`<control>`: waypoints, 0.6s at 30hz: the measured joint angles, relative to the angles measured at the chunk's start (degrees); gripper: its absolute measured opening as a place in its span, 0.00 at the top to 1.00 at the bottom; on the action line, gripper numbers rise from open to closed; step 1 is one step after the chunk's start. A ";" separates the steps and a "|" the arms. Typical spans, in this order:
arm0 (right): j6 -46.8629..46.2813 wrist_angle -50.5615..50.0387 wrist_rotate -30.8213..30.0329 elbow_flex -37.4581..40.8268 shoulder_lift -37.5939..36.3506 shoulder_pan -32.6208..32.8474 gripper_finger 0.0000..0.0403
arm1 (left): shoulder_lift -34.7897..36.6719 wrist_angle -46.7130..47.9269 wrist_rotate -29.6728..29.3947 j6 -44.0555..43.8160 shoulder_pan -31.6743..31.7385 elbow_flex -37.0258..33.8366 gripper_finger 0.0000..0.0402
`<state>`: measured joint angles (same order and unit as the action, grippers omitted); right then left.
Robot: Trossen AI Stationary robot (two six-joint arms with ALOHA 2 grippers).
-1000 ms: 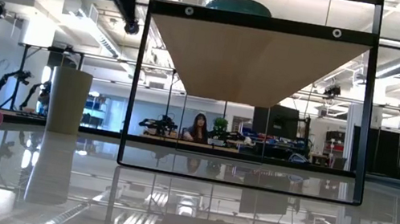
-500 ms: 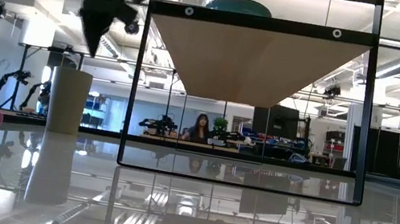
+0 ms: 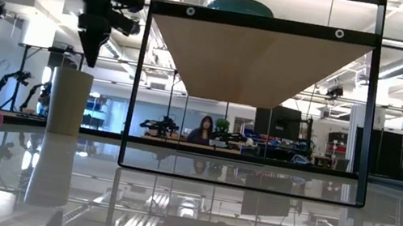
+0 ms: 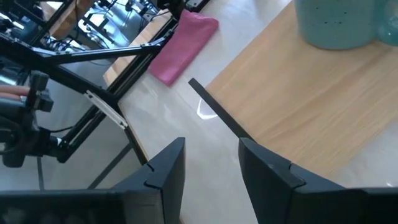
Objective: Stack small to large cups/mugs on shelf
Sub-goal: Put the gray cup on the shelf
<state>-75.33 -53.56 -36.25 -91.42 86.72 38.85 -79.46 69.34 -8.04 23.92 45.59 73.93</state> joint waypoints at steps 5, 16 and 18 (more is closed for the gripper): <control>-1.22 -0.07 0.00 0.00 0.00 -0.02 0.64 | -0.02 -0.30 0.70 2.15 1.65 -2.35 0.68; -2.13 -0.20 0.00 0.02 0.00 -0.02 0.65 | -0.02 -3.14 0.52 4.01 3.09 -6.28 0.68; -2.27 -0.20 0.02 0.02 0.00 -0.02 0.65 | -0.02 -4.14 0.49 4.02 3.12 -7.22 0.68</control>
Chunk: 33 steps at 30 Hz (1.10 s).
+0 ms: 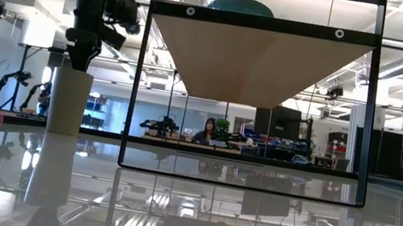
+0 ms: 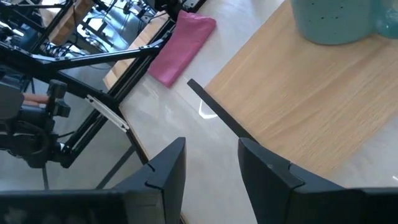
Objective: Stack small to large cups/mugs on shelf
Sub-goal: Put the gray cup on the shelf
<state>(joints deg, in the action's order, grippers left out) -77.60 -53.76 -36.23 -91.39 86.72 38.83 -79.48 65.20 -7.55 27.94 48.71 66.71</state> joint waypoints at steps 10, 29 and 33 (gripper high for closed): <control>0.00 -0.30 0.01 0.02 0.02 0.00 0.66 | -0.47 -3.22 0.01 0.07 0.09 -3.59 0.68; -5.35 -5.81 0.02 0.02 0.04 -0.15 0.71 | -0.24 -4.70 0.16 -2.11 0.09 -4.67 0.99; -5.35 -5.83 -0.08 0.02 0.04 -0.13 0.72 | -0.25 -4.63 1.32 -3.72 0.09 -4.63 0.99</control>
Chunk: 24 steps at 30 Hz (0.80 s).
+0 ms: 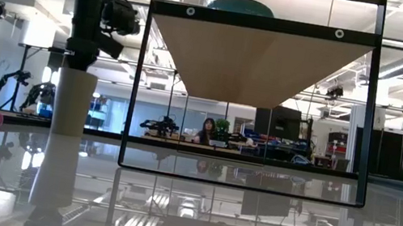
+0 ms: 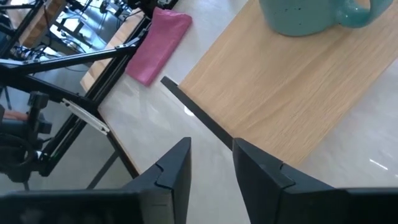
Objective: Stack small to large cups/mugs on shelf
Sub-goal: Put the gray cup on the shelf
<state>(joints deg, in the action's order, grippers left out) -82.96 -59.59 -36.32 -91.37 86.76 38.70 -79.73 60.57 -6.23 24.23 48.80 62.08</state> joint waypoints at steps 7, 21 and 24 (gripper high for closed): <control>0.00 -0.39 -1.29 0.00 0.02 -0.12 0.73 | -0.01 1.35 7.03 -7.34 -0.04 0.04 1.00; -5.10 -10.36 -2.86 0.02 0.02 -0.11 0.79 | 9.67 17.12 9.92 -26.76 -15.38 11.00 1.00; -5.10 -11.28 -2.87 0.02 0.02 -0.37 0.80 | 11.09 18.59 10.40 -32.69 -21.60 13.99 1.00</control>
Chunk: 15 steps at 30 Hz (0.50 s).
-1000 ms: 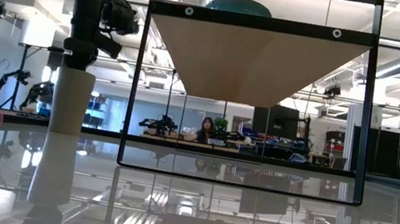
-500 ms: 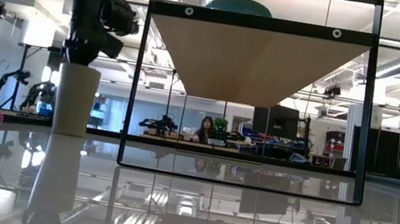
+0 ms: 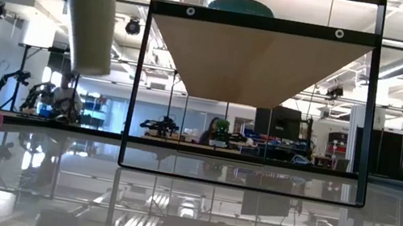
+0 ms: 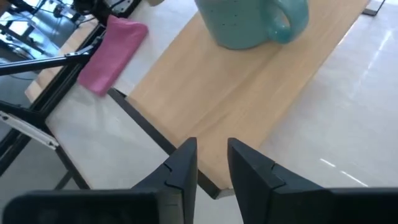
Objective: Stack small to large cups/mugs on shelf
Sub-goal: Put the gray cup on the shelf
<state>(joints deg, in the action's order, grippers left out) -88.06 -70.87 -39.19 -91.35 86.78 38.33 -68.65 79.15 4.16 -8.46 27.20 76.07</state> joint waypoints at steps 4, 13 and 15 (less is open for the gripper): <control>-0.03 -1.03 0.05 0.00 0.00 -1.31 0.81 | -0.66 -0.30 0.99 -8.68 -9.09 3.71 1.00; -0.27 -0.94 3.43 0.00 -0.07 -3.50 0.83 | -9.60 -0.04 -3.25 -16.74 -26.06 17.38 1.00; -0.68 -0.96 3.57 0.00 -0.07 -3.50 0.83 | -11.73 -0.27 -3.63 -17.68 -28.12 20.83 1.00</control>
<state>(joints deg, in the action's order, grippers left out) -88.74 -71.83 -35.62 -91.35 86.72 34.83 -80.37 78.88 0.54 -26.14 -0.92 96.90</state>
